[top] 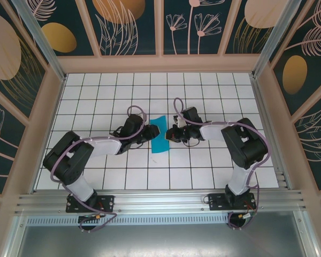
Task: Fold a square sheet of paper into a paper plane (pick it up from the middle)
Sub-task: Turn over the paper at the center of the table.
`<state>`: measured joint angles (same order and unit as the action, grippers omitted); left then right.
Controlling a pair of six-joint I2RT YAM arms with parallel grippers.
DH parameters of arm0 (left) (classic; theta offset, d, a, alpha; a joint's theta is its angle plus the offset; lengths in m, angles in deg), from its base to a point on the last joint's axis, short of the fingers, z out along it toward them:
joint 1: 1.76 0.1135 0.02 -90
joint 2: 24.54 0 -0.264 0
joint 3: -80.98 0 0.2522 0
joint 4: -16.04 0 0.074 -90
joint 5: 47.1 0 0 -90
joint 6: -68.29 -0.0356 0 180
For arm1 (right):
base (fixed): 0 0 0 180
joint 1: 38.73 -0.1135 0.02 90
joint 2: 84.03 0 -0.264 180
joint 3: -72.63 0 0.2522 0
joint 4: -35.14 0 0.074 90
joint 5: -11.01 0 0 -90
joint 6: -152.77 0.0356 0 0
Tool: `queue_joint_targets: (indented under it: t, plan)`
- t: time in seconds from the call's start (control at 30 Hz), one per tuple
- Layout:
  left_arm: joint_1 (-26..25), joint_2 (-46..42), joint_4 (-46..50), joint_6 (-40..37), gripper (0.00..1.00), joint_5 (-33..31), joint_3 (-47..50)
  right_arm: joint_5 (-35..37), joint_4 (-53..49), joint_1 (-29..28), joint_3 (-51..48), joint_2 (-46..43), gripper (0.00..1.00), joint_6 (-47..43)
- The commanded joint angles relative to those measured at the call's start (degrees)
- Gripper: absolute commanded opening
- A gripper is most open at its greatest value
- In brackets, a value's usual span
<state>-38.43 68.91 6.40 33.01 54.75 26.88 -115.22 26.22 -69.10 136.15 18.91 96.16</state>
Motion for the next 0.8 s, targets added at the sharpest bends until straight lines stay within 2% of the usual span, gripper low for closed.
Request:
queue_joint_targets:
  t: [0.0,0.07,0.17,0.23,0.33,0.43,0.53,0.67,0.77]
  plan:
    - [0.3,-6.4,0.2,0.4,0.39,-5.0,1.5,3.7,-7.6,0.3,2.3,-5.4,0.01,-4.4]
    - [0.3,-10.5,2.3,0.2,0.41,-9.0,2.8,9.1,-14.7,0.2,4.8,-8.2,0.0,-7.6]
    - [0.6,-17.1,5.4,0.2,0.43,-14.7,5.2,21.1,-26.3,-0.3,9.5,-12.4,0.0,-12.1]
    - [1.1,-21.3,7.1,0.3,0.43,-17.6,7.1,31.7,-33.3,-0.7,12.7,-14.7,0.0,-14.5]
    - [2.2,-27.2,8.5,0.9,0.43,-21.6,10.4,50.2,-44.3,-4.3,18.4,-15.3,0.0,-15.1]
    - [3.0,-32.0,9.6,1.4,0.43,-24.6,13.0,63.1,-51.7,-8.6,22.6,-12.9,0.0,-16.1]
    - [3.6,-34.7,11.1,1.7,0.42,-26.4,14.2,68.0,-55.0,-12.7,24.2,-7.9,0.0,-16.0]
    - [3.8,-37.3,12.9,1.9,0.42,-27.9,14.5,70.0,-58.5,-18.7,27.8,1.6,0.01,-13.9]
    - [3.9,-39.4,14.0,2.2,0.41,-29.4,14.8,69.3,-60.4,-23.4,32.3,9.5,0.05,-12.9]
